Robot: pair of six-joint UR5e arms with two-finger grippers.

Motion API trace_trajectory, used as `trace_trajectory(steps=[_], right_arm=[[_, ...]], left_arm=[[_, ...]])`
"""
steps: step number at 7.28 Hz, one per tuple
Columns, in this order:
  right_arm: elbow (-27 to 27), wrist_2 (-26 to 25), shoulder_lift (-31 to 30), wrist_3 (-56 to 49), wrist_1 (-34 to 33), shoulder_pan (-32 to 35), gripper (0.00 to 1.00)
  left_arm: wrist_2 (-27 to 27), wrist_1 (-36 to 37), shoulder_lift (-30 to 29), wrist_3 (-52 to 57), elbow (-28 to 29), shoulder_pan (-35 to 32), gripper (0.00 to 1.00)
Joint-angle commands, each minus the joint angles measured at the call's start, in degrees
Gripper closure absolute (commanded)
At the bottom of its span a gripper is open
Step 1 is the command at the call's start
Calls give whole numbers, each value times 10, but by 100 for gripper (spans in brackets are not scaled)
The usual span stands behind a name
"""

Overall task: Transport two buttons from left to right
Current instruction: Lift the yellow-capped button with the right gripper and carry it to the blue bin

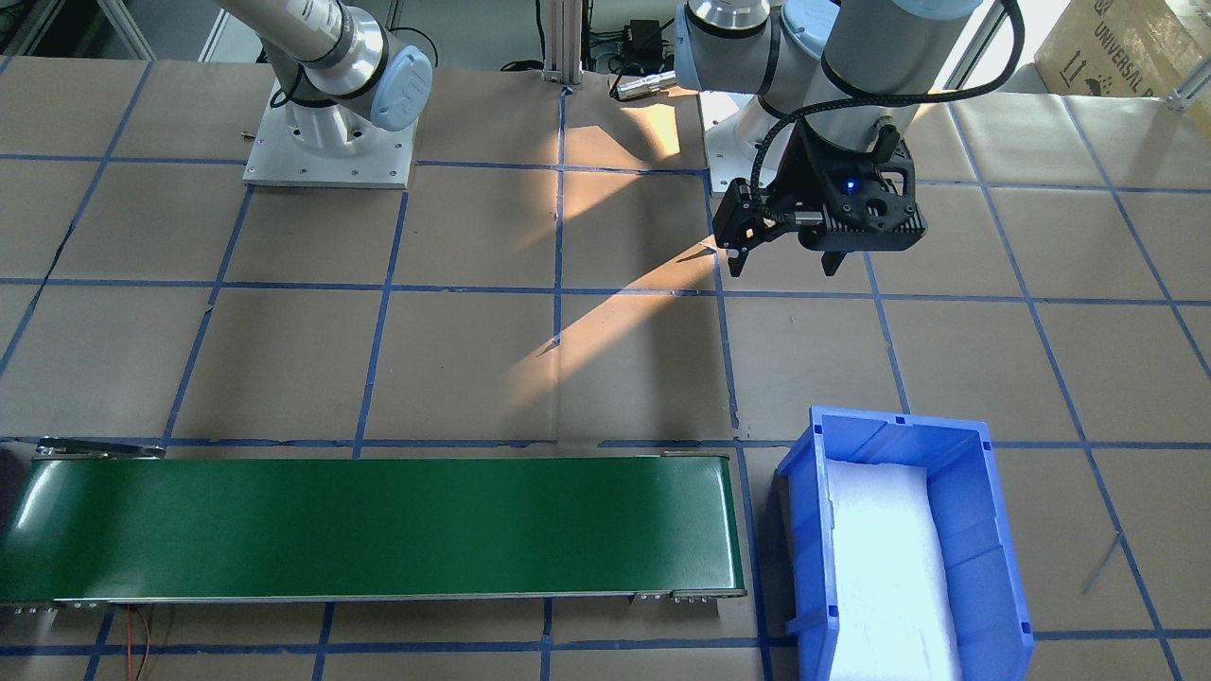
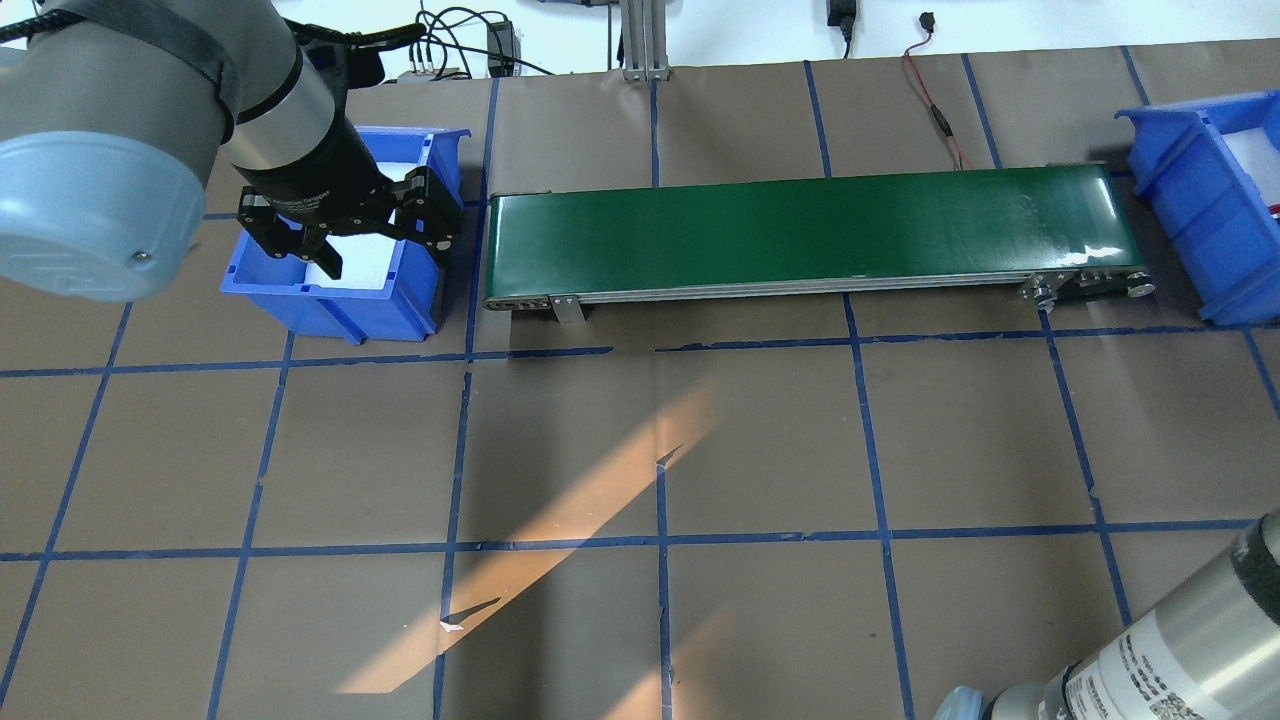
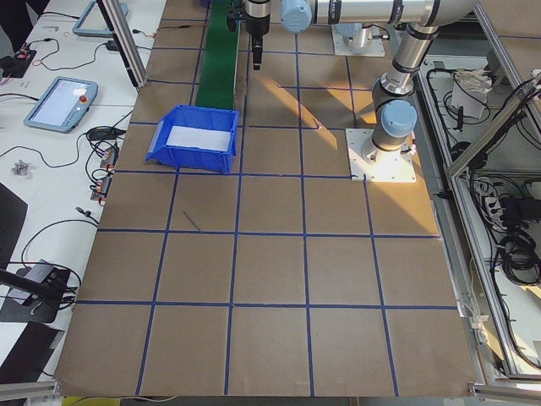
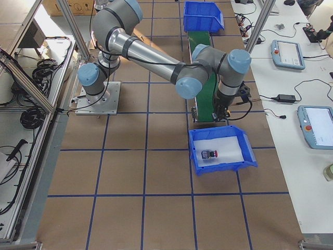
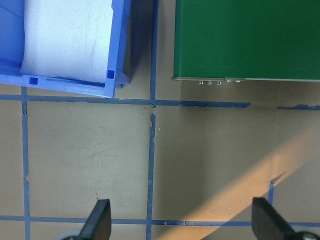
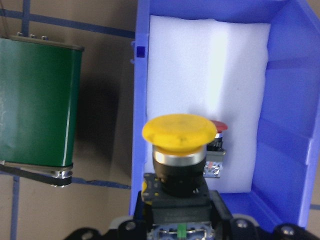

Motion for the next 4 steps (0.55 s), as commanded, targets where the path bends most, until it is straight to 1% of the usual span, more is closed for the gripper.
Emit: trace_trajectory(steps=[1, 2, 3, 4], right_arm=[[-82, 18, 86, -42, -7, -18, 82], [-142, 20, 137, -43, -6, -17, 82], [-174, 19, 164, -40, -6, -17, 81], [-176, 20, 178, -38, -5, -14, 81]], left_arm=[[0, 1, -3, 0, -1, 0, 0], [0, 1, -2, 1, -1, 0, 0], [0, 1, -2, 0, -1, 0, 0], [0, 1, -3, 0, -2, -1, 0]])
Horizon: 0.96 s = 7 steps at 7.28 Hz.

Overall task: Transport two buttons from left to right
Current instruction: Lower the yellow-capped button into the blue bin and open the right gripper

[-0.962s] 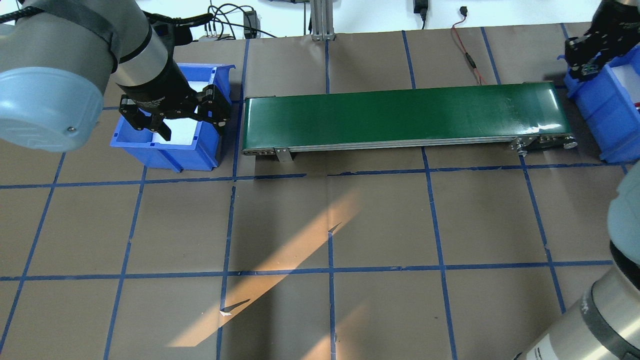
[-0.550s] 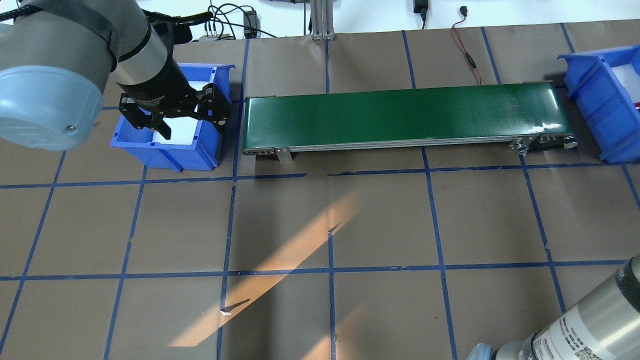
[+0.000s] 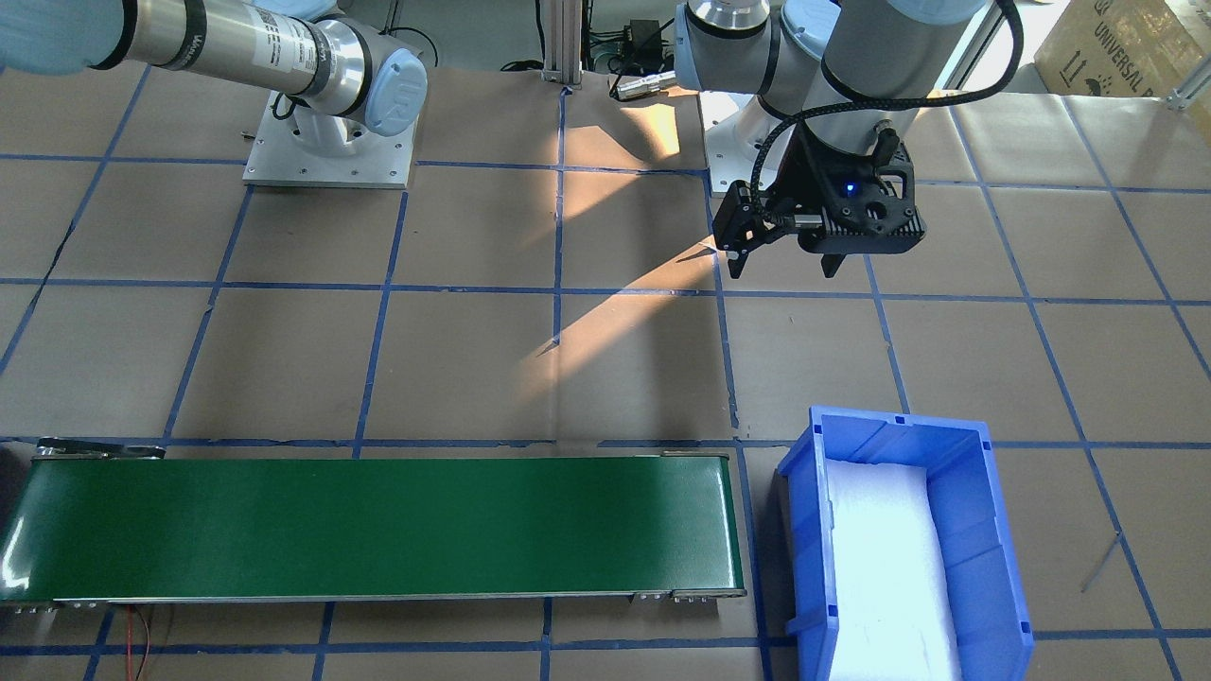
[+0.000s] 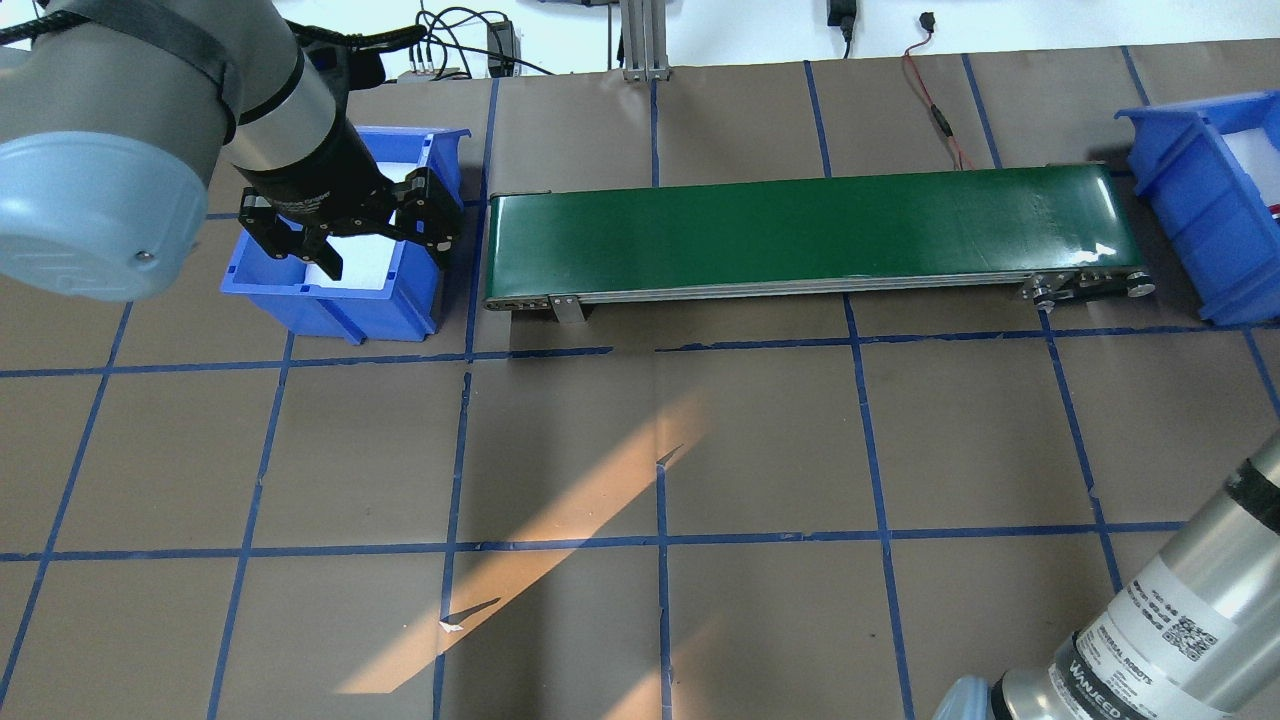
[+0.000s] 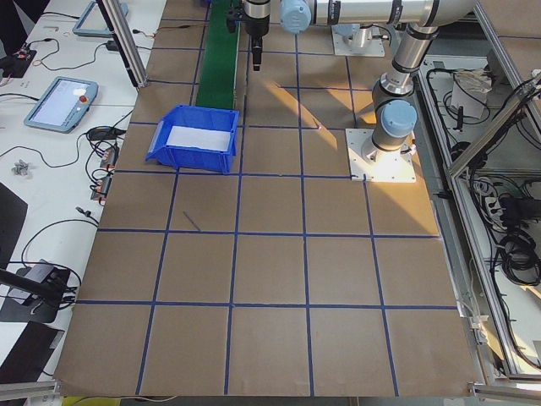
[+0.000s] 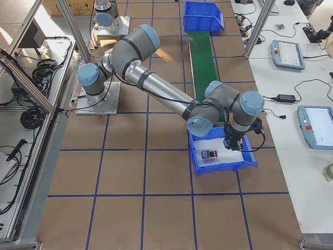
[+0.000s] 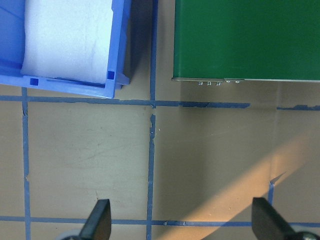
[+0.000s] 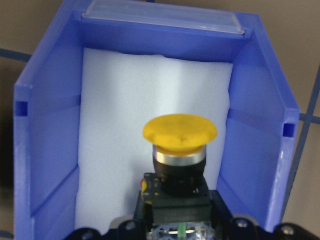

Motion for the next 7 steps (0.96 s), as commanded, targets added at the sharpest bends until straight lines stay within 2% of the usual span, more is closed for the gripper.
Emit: trace_trajectory(steps=[1, 4, 5, 7], right_arm=[[-22, 2, 39, 1, 0, 5, 81], [-20, -1, 71, 6, 0, 17, 79], [-21, -3, 81, 5, 1, 17, 69], [-21, -8, 77, 6, 1, 17, 0]], left_arm=[[0, 0, 0, 0, -1, -1, 0], [0, 0, -1, 0, -1, -1, 0], [0, 0, -2, 0, -1, -1, 0], [0, 0, -2, 0, -1, -1, 0]])
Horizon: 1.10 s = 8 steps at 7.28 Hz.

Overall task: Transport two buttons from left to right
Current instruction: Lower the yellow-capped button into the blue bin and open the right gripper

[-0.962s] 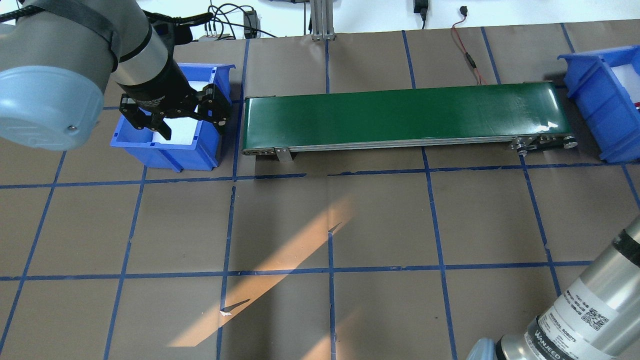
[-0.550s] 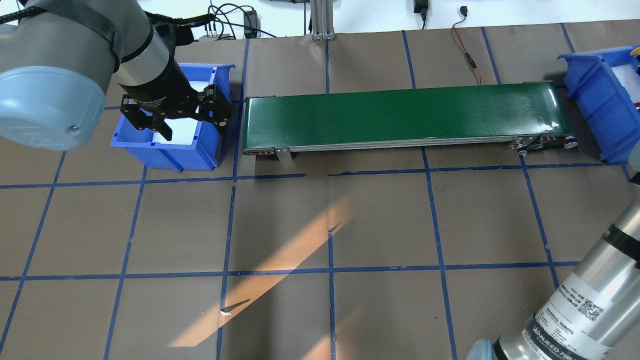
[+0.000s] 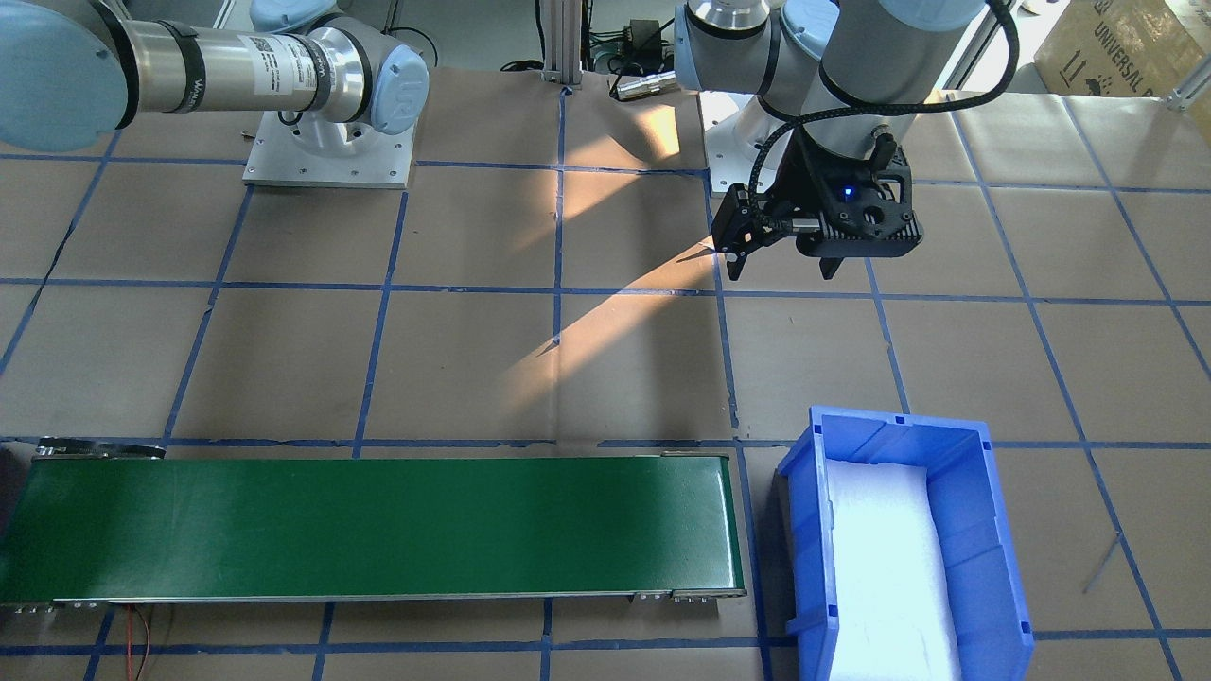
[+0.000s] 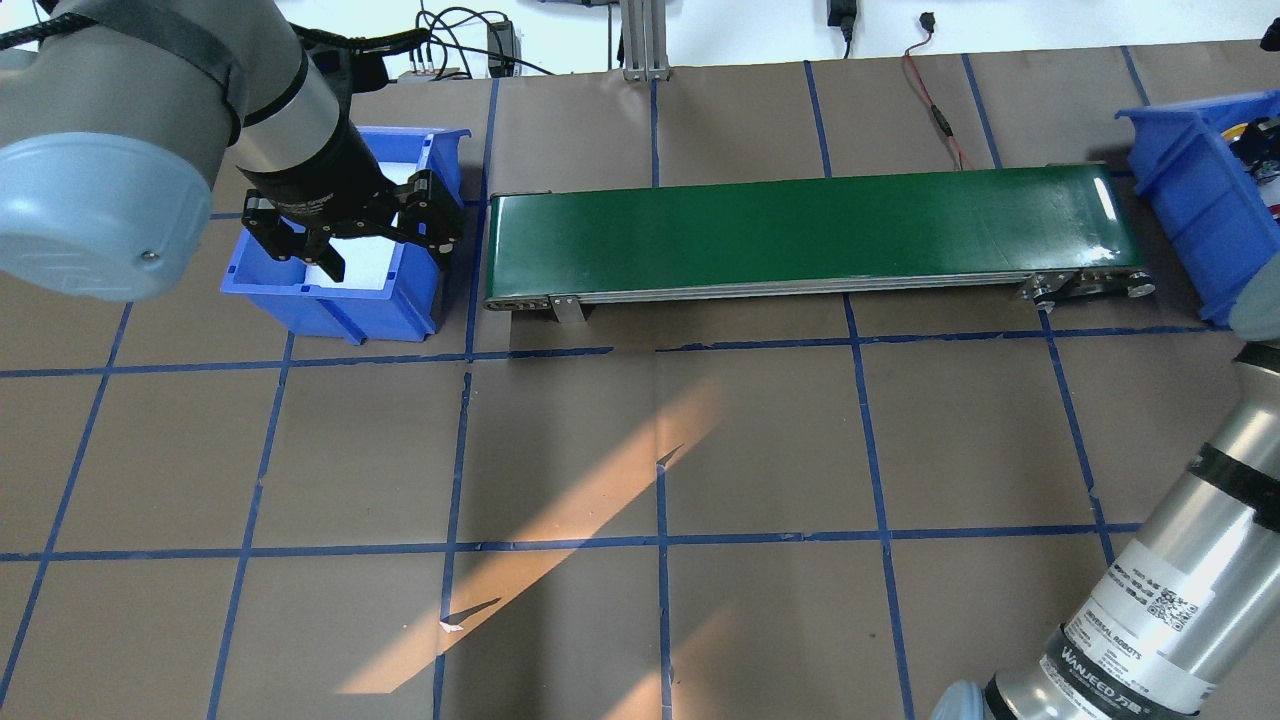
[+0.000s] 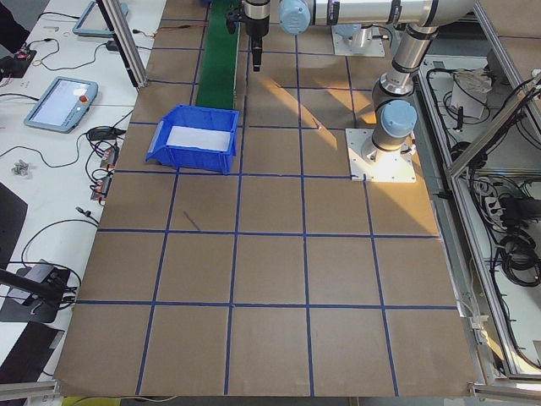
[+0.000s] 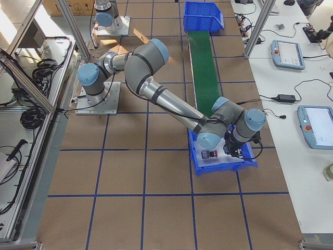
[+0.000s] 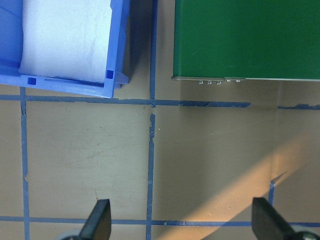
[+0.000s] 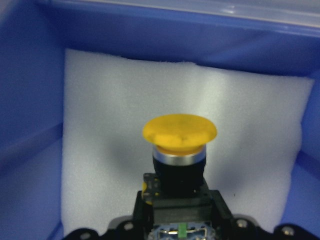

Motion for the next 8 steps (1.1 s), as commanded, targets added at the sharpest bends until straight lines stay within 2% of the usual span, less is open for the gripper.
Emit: trace_trajectory(steps=[1, 3, 6, 7, 8], right_arm=[[-3, -2, -8, 0, 0, 0, 0], [7, 1, -66, 5, 18, 0, 1], [16, 2, -170, 8, 174, 8, 11], [33, 4, -201, 15, 247, 22, 12], [101, 6, -248, 25, 251, 26, 14]], left_arm=[[0, 0, 1, 0, 0, 1, 0], [0, 0, 1, 0, 0, 0, 0], [0, 0, 2, 0, 1, 0, 0], [0, 0, 2, -1, 1, 0, 0], [0, 0, 3, -1, 1, 1, 0]])
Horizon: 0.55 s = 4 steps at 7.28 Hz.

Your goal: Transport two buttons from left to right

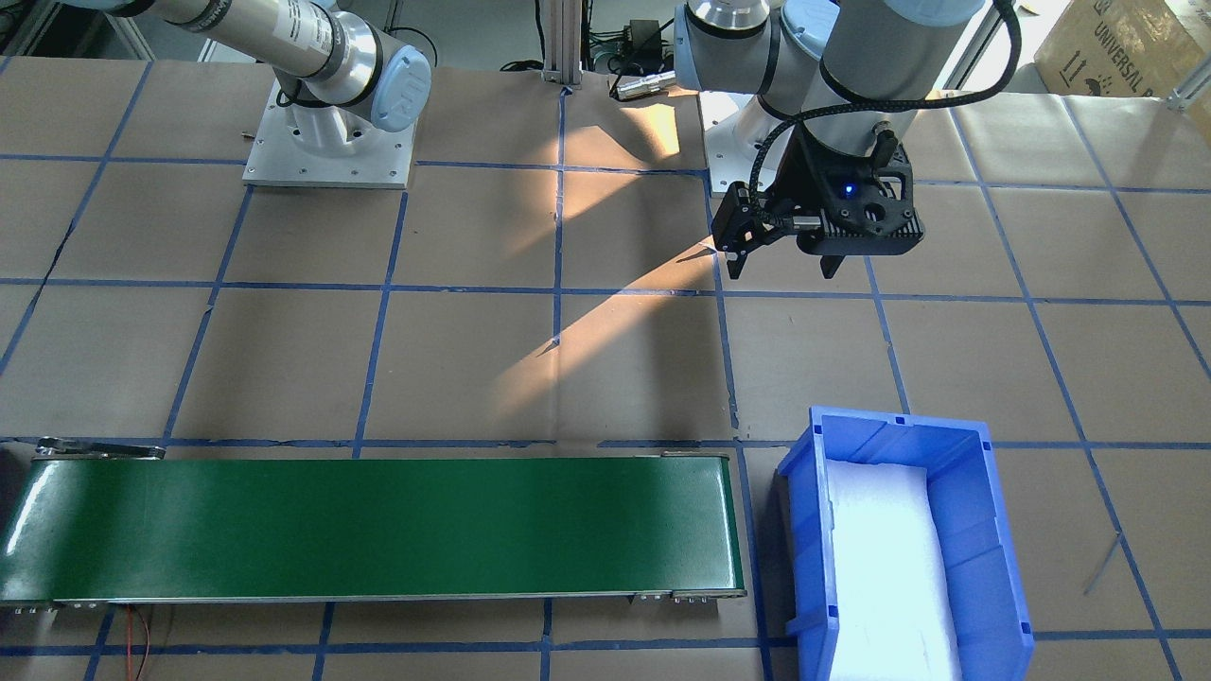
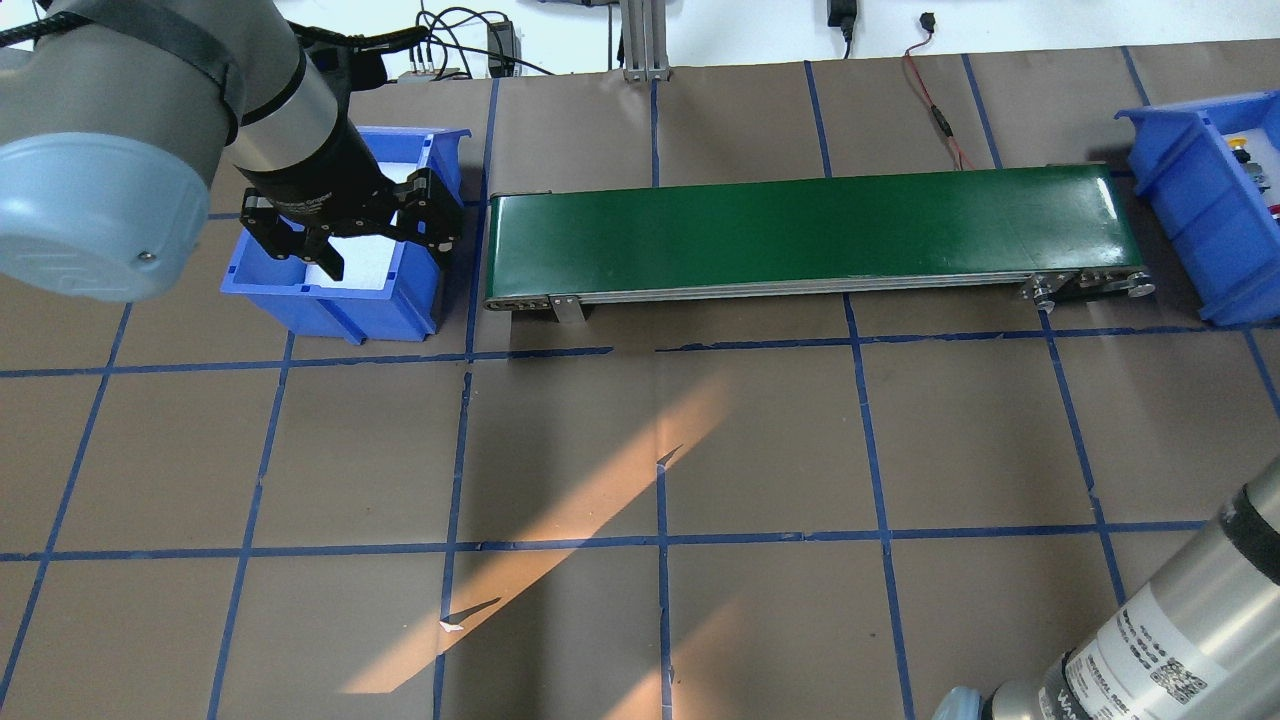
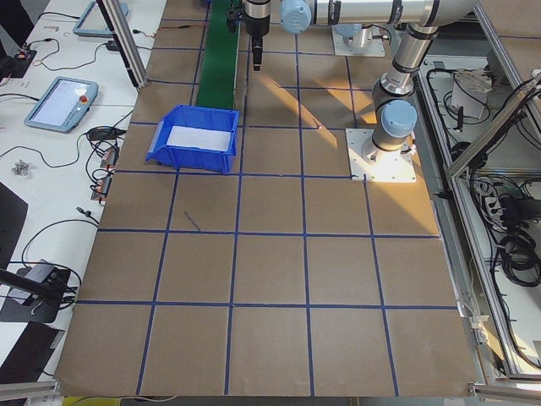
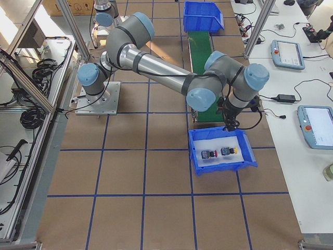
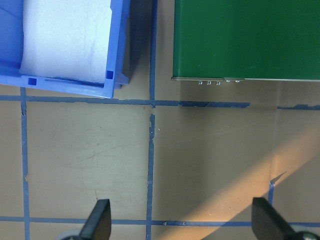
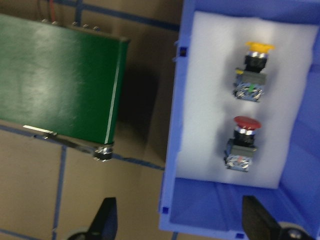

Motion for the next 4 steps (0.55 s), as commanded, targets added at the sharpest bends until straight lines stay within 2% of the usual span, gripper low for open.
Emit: trace_trajectory(steps=[1, 2, 3, 4], right_arm=[[154, 3, -123, 46, -4, 13, 13], [249, 2, -191, 82, -63, 43, 12], [311, 1, -238, 106, -113, 86, 7], [338, 3, -267, 185, -124, 126, 6]], left_arm=[[0, 0, 1, 0, 0, 1, 0], [0, 0, 1, 1, 1, 1, 0], [0, 0, 2, 0, 1, 1, 0], [0, 0, 2, 0, 2, 1, 0]])
